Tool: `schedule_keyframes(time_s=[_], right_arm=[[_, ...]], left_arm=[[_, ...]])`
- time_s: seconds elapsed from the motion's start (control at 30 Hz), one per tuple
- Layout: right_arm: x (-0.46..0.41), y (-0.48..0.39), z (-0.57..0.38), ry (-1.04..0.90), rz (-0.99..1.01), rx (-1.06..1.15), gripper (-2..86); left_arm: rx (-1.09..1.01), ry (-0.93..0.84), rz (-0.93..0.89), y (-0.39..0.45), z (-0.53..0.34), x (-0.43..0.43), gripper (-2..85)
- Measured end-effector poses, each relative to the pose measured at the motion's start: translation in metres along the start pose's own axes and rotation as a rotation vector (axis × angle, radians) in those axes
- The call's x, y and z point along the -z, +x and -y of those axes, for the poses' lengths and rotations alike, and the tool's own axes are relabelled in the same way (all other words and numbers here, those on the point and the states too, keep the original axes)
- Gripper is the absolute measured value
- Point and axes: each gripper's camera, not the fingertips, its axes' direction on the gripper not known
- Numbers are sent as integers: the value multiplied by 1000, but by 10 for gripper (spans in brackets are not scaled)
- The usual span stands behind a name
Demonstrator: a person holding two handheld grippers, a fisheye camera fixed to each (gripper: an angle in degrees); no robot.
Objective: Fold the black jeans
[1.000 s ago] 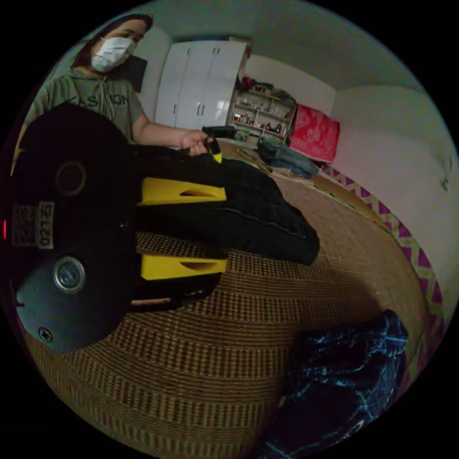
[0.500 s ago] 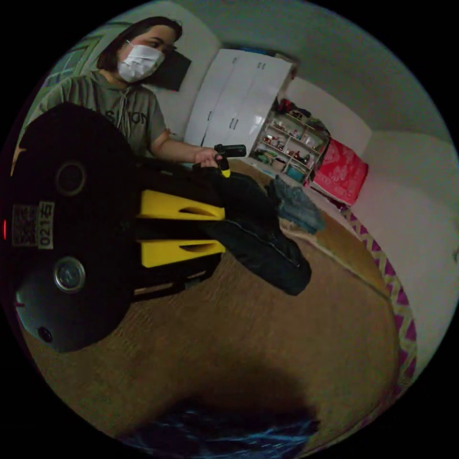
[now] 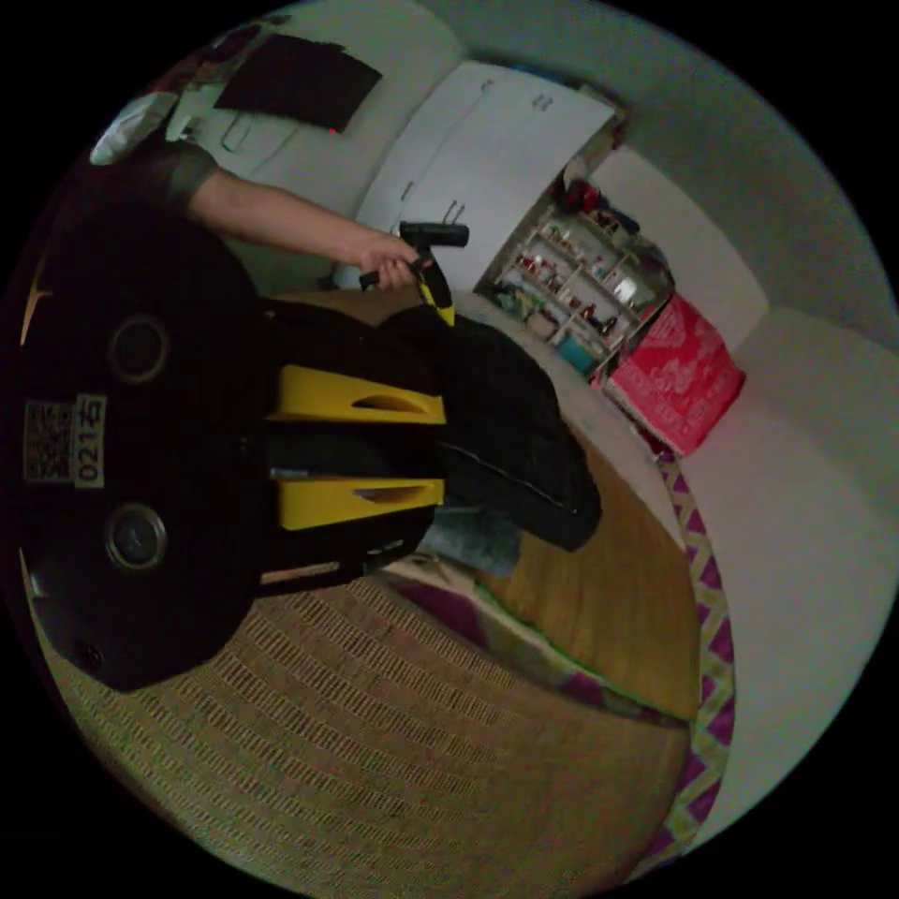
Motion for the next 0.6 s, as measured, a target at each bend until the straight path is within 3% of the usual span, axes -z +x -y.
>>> schedule_keyframes(time_s=[0.17,0.37,0.47,0.6], right_arm=[[-36,58,-58,-82,-111,28,88],[71,125,-223,-33,-156,55,117],[131,170,-332,-30,-351,30,130],[214,243,-476,-12,-789,-59,144]], left_arm=[[-17,154,-115,-31,-45,17,79],[-293,148,31,28,-129,32,54],[-388,143,123,67,-181,25,39],[-461,131,217,118,-255,0,0]])
